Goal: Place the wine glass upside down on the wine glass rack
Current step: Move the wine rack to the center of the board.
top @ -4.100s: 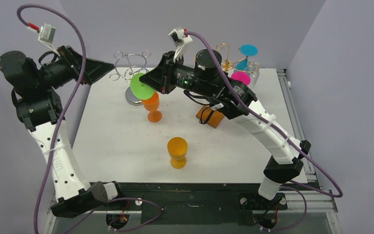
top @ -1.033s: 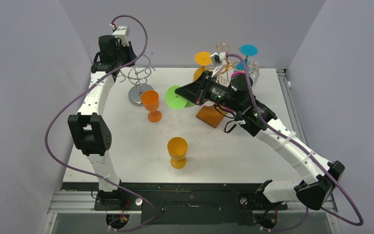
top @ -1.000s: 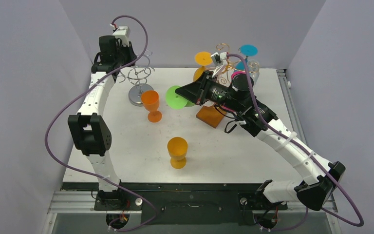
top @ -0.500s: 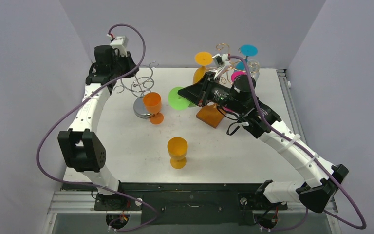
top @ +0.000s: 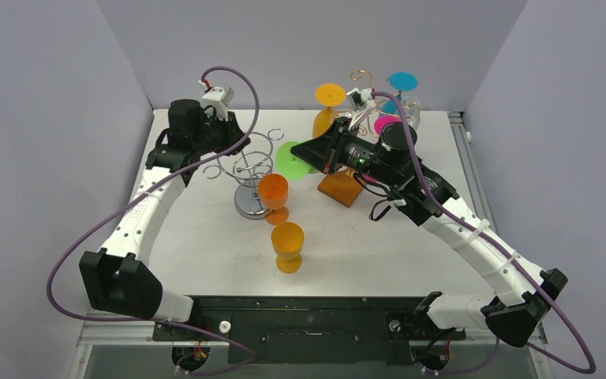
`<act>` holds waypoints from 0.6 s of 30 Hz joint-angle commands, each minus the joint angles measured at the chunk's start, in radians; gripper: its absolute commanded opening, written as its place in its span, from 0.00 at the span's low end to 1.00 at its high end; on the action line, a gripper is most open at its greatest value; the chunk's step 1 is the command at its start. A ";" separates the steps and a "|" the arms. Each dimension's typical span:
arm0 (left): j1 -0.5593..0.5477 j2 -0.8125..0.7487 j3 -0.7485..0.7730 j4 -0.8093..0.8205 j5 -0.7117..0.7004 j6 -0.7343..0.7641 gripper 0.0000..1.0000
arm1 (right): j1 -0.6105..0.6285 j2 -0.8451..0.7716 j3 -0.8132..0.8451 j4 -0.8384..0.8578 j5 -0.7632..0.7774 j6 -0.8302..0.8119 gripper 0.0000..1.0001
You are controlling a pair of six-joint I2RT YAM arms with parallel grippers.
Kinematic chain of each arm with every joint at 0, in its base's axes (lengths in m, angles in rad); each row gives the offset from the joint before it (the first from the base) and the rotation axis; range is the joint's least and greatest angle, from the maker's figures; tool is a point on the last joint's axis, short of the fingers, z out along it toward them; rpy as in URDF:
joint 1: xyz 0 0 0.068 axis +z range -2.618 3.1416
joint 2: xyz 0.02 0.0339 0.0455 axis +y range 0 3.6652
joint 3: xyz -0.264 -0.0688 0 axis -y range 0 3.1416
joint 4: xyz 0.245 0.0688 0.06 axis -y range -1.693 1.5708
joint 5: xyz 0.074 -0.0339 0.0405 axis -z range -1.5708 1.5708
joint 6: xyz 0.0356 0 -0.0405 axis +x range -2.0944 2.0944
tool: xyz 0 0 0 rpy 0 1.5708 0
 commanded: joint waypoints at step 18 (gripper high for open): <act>-0.071 0.063 0.303 -0.182 -0.053 0.096 0.00 | 0.001 -0.049 -0.006 0.062 0.000 0.008 0.00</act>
